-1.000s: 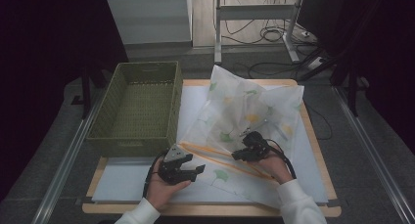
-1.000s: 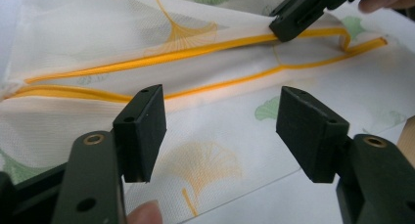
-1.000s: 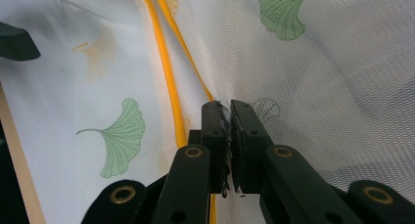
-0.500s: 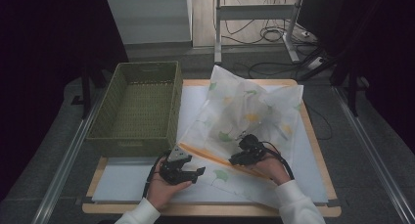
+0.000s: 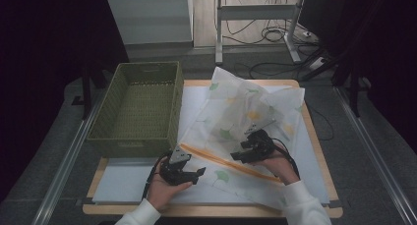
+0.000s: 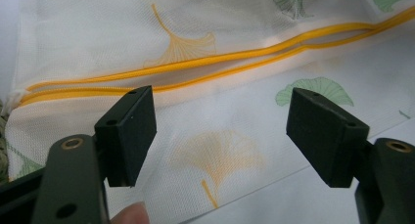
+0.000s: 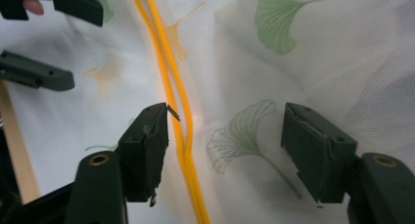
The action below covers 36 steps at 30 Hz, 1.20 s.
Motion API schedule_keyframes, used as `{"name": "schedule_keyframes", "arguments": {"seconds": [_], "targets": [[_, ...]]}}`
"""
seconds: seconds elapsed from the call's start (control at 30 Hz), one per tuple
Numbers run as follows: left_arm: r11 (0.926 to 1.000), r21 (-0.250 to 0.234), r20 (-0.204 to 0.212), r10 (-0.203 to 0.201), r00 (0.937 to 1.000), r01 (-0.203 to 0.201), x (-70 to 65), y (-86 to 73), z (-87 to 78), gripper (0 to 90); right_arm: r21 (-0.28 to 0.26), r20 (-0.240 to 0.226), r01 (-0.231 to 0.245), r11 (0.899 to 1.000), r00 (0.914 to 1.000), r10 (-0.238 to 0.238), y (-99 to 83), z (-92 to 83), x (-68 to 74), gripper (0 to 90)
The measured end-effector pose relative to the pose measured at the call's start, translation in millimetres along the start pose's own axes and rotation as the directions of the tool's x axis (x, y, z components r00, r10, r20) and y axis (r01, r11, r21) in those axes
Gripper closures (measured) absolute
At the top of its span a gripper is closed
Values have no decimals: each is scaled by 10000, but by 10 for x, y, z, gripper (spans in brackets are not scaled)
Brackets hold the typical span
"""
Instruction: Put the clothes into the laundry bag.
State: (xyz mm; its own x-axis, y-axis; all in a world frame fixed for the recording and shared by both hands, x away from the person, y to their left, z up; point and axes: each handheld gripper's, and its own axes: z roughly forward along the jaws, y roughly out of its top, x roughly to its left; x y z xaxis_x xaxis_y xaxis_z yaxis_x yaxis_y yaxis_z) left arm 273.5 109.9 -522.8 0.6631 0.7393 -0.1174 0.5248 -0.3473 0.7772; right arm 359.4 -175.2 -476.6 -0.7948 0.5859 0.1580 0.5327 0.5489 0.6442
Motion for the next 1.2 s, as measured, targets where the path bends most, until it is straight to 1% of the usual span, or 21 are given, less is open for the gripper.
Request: {"name": "schedule_keyframes", "arguments": {"seconds": [0.1,0.17,0.23,0.3,0.4,0.47,0.63,0.73,0.77,0.8,0.87,0.93,1.03,1.2], "targets": [[10000,12,-12,39,10000,-39,-1,-6,-8,261,-325,143,164,9993,9998,-160,-25,-30,12,330],[10000,28,14,63,10000,-63,5,-7,-16,260,-431,231,226,9988,9995,-216,-81,-57,13,330],[9999,55,43,118,9999,-118,16,-12,-20,257,-517,375,177,9985,9992,-158,-162,-92,2,330],[9999,91,34,142,9999,-142,29,-17,-22,257,-697,549,-110,9975,9984,149,-277,-160,-42,330],[9999,107,2,136,9999,-136,33,-21,-26,255,-1062,863,-553,9928,9942,646,-419,-262,-120,330],[9997,128,5,211,9998,-211,23,-22,-24,252,-1308,1098,-719,9888,9902,865,-531,-333,-163,330],[9987,359,-16,362,9993,-362,10,-30,10,244,-1730,1428,-1138,9783,9799,1392,-816,-510,-255,330],[9984,438,-55,360,9993,-358,14,-33,27,243,-1810,1501,-1329,9745,9755,1610,-939,-594,-293,317],[9984,438,-55,360,9993,-358,14,-33,27,242,-1810,1501,-1329,9745,9755,1610,-939,-594,-293,317],[9984,460,-83,347,9994,-343,17,-33,31,242,-1869,1534,-1516,9706,9714,1813,-1017,-626,-320,315],[9983,494,-142,319,9994,-312,25,-34,43,242,-1784,1640,-1648,9701,9671,1944,-1078,-647,-344,313],[9981,535,-173,302,9994,-292,31,-34,55,242,-1726,1684,-1714,9700,9651,2005,-1113,-657,-369,312],[9973,634,-232,379,9990,-363,38,-36,72,241,-1694,1705,-1683,9711,9655,1970,-1121,-653,-395,311],[9970,692,-310,376,9988,-354,31,-38,86,241,-1568,1620,-1523,9758,9707,1775,-1097,-629,-378,308]]}}
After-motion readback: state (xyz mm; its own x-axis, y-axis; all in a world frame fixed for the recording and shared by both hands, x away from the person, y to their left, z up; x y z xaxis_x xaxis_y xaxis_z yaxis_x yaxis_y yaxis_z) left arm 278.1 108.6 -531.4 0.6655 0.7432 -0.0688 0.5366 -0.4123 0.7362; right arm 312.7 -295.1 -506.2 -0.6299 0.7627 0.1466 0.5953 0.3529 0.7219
